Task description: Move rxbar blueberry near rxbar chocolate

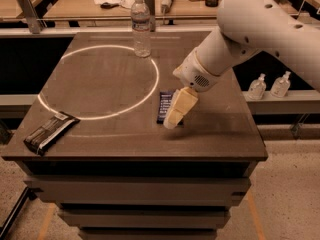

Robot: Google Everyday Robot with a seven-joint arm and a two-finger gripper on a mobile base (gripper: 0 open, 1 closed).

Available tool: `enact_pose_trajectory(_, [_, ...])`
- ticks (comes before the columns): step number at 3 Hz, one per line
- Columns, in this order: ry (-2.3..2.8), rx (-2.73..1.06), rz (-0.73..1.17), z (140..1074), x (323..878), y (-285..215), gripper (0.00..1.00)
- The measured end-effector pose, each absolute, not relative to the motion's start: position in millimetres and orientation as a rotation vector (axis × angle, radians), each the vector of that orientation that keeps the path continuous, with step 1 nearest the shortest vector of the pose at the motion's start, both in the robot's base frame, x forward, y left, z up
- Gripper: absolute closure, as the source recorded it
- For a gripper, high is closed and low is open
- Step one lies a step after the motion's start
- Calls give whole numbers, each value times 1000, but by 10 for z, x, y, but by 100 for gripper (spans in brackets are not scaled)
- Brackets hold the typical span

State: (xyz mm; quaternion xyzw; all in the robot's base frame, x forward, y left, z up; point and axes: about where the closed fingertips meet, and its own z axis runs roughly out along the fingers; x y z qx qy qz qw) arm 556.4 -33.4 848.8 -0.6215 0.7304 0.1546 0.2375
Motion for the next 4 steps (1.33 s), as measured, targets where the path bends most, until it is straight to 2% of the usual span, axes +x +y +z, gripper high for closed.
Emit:
enact_pose_trajectory(1, [1982, -1735, 439, 8380, 5557, -216, 0])
enact_pose_trajectory(2, [1971, -1761, 453, 8278, 5550, -139, 18])
enact_pose_trajectory(4, [1963, -1788, 432, 8244, 5552, -100, 65])
